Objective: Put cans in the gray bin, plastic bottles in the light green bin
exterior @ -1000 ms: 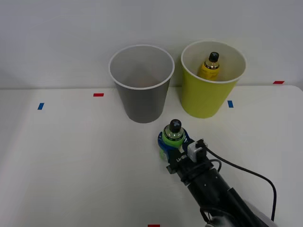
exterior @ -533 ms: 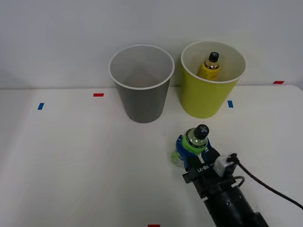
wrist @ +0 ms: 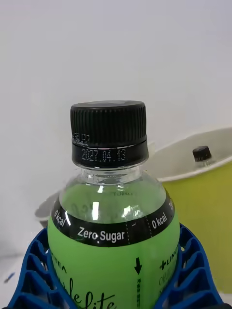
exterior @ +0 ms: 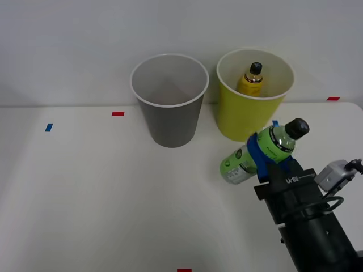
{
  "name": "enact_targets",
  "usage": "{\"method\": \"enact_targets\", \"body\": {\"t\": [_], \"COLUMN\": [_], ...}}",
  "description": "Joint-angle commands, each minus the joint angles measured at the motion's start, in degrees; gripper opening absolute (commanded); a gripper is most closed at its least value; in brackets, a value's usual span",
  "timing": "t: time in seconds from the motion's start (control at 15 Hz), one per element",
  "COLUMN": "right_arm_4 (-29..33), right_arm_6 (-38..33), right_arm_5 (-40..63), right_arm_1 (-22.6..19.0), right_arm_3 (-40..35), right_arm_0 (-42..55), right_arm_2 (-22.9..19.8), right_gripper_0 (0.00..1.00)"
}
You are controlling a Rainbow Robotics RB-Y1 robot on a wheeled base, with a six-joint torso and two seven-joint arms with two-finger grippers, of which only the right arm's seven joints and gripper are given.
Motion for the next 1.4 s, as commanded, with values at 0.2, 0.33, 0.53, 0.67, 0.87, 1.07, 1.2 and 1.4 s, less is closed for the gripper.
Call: {"method": "enact_targets", "body": {"t": [0.2,0.33,0.53,0.67,0.87,1.07,1.2,1.4], "right_arm_4": [-8.5,-12.5,-17.5,-17.4,-16.4,-15.3,-14.3,-13.5], "right_arm_6": [-0.8,-0.6,-0.4,-0.3,0.5,1.8,2.8,3.9], "right_arm_5": [0.0,4.3,14.0,17.7,17.6,17.6,17.6,17.6], "right_arm_1": [0.8,1.6,4.2,5.9,8.0,8.5,8.4,8.4], "right_arm_3": [-0.2,-0.2,-0.1,3.7,13.4,21.8,27.0,30.3], "right_arm_0": [-8.9,-13.0,-19.3,-23.9,-31.7,-38.0,-41.2,-43.1], "right_arm_2": [-4.0,-7.0,-14.0,-17.0,-18.4,-19.4,-19.5,-19.2], "right_gripper_0": [0.0,0.0,0.0,0.0,0.0,0.0,0.0,0.0]}}
